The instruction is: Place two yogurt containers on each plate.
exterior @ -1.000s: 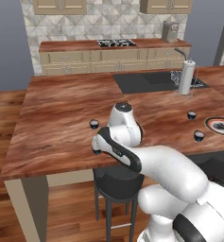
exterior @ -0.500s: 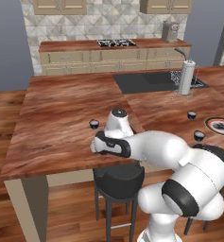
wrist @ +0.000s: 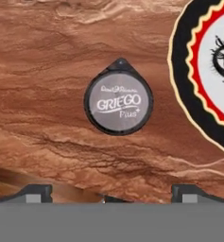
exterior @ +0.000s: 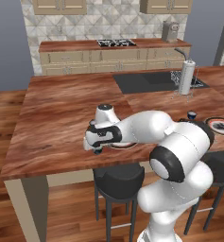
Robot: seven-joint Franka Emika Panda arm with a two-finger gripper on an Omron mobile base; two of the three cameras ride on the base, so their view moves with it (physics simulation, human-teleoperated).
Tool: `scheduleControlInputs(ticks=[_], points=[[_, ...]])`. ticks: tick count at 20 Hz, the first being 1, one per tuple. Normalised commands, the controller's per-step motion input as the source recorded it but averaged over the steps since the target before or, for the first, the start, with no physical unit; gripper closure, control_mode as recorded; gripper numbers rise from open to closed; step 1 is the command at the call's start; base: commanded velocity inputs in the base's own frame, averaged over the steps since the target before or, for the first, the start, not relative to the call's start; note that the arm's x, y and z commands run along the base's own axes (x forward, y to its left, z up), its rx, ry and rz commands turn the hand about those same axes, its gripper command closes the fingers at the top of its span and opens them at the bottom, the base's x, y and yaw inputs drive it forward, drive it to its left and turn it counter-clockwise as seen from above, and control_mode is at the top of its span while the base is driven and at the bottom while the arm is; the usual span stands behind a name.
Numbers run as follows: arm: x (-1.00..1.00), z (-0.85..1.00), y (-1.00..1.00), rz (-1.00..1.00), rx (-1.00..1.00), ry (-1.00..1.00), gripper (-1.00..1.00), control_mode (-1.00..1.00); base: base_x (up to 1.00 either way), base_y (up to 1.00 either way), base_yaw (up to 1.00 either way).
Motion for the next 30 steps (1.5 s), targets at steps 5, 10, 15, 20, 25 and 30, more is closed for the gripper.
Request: scheduleControlInputs(ticks=[5,10,15,20,25,30], points=[[0.27,-0.15,0.02,0.0,-0.14,0.09,-1.0,-1.0,0.0,0.0,0.0],[0.18,-0.19,0.0,0.02,-0.05,0.05,-1.0,-1.0,0.0,0.0,0.0],[0.05,-0.22,-0.03,0.04,0.0,0.02,-1.0,-1.0,0.0,0.0,0.0],[0.07,-0.26,-0.03,0.03,0.0,0.0,-1.0,-1.0,0.0,0.0,0.0],[0.14,-0.3,-0.01,0.04,0.0,0.0,-1.0,-1.0,0.0,0.0,0.0],[0.26,-0.08,0.0,0.05,0.02,-0.01,-1.0,-1.0,0.0,0.0,0.0]])
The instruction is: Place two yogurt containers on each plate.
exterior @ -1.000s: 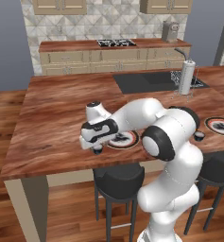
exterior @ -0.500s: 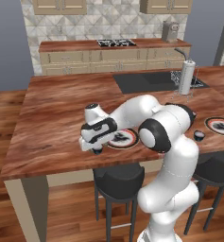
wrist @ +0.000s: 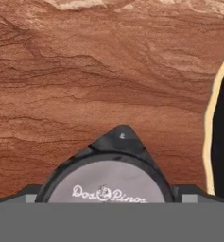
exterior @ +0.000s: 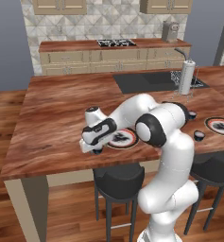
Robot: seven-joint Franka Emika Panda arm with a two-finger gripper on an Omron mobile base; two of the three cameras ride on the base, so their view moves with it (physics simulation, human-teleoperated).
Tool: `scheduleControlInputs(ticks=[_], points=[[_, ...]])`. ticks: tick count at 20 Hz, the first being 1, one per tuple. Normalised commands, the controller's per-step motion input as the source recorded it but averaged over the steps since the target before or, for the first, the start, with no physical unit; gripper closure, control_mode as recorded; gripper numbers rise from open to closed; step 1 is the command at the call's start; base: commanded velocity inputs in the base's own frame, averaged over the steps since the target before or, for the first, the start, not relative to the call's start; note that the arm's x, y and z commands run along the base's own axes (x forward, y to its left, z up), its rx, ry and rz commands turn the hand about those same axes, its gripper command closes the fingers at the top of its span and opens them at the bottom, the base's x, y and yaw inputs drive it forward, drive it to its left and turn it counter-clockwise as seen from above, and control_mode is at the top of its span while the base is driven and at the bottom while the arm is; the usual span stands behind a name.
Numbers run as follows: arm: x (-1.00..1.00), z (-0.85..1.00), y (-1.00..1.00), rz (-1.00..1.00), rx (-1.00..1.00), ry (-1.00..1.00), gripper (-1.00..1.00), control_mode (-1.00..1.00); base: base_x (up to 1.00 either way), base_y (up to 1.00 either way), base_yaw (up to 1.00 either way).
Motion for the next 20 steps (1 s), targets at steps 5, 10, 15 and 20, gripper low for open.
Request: scheduleControlInputs(ticks=[5,10,15,20], points=[[0.08,-0.05,0.0,0.04,0.02,-0.04,1.0,-1.0,0.0,0.0,0.0],[0.09,-0.04,0.0,0.03,0.04,-0.01,1.0,-1.0,0.0,0.0,0.0],[-0.01,0.28,-0.04,0.04,0.07,0.03,1.0,-1.0,0.0,0.0,0.0],[0.15,0.48,-0.29,0.0,0.0,-0.13,1.0,-1.0,0.0,0.0,0.0]])
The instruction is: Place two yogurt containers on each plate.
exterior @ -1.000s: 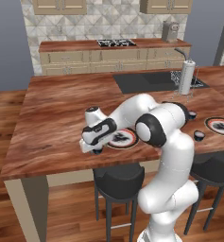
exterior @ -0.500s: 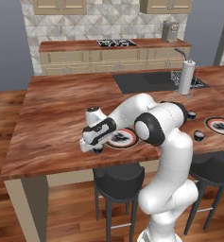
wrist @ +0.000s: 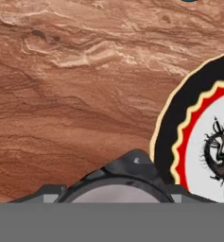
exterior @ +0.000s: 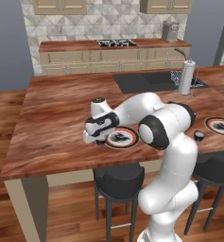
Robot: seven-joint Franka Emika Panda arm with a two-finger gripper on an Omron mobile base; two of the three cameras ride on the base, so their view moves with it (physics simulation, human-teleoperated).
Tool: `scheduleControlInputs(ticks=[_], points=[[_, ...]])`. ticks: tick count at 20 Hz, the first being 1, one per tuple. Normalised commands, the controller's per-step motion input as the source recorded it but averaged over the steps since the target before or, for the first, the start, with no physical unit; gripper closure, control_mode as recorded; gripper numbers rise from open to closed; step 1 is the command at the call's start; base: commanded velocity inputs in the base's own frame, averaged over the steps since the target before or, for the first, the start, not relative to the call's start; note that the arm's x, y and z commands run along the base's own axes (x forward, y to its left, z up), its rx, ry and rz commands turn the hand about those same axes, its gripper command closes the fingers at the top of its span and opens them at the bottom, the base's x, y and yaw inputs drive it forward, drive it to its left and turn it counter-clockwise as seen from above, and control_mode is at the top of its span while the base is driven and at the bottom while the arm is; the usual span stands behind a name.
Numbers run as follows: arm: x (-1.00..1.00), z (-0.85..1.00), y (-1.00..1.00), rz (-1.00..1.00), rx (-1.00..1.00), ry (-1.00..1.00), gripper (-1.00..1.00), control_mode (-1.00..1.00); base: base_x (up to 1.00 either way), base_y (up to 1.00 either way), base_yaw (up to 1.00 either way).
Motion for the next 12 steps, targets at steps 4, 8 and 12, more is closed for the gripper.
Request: scheduleControlInputs(ticks=[4,8,12], points=[[0.36,0.29,-0.48,0.0,0.0,-0.02,1.0,-1.0,0.0,0.0,0.0],[0.49,0.02,-0.5,0.0,0.0,0.01,1.0,-1.0,0.0,0.0,0.0],[0.51,-0.09,-0.59,0.0,0.0,0.02,1.0,-1.0,0.0,0.0,0.0]])
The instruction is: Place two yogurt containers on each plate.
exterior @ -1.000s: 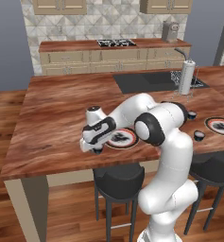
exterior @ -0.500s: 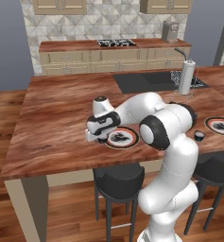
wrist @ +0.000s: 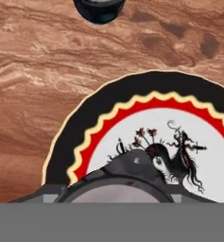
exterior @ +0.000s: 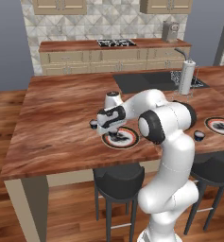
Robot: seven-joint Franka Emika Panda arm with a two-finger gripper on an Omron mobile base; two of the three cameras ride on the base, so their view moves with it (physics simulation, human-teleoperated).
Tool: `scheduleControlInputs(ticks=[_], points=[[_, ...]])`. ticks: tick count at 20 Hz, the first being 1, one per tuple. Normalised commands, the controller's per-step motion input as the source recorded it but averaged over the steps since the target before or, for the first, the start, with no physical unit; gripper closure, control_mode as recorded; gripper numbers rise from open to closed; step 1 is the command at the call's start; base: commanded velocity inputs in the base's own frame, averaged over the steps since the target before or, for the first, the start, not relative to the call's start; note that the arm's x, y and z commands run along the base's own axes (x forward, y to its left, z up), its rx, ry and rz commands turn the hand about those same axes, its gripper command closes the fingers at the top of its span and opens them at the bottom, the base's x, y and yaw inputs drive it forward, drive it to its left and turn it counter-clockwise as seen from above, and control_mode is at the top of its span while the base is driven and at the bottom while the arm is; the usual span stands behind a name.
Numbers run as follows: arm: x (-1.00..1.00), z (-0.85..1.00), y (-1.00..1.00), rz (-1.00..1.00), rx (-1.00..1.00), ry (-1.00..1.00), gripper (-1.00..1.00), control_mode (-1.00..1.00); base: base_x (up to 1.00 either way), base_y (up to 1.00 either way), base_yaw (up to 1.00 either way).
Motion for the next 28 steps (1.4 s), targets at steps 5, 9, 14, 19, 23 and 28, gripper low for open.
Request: scheduleControlInputs(ticks=[5,9,14,19,23,28], points=[[0.25,-0.21,-0.64,0.0,0.0,0.02,1.0,-1.0,0.0,0.0,0.0],[-0.11,-0.16,-0.61,0.0,0.01,0.0,1.0,-1.0,0.0,0.0,0.0],[0.14,-0.5,-0.31,0.0,0.02,0.01,1.0,-1.0,0.0,0.0,0.0],[0.03,-0.29,-0.01,0.0,0.07,0.0,-1.0,-1.0,0.0,0.0,0.0],[0.0,-0.01,-0.03,0.0,0.01,-0.06,-1.0,-1.0,0.0,0.0,0.0],[0.0,0.1,0.02,0.0,0.0,-0.07,-1.0,-1.0,0.0,0.0,0.0]])
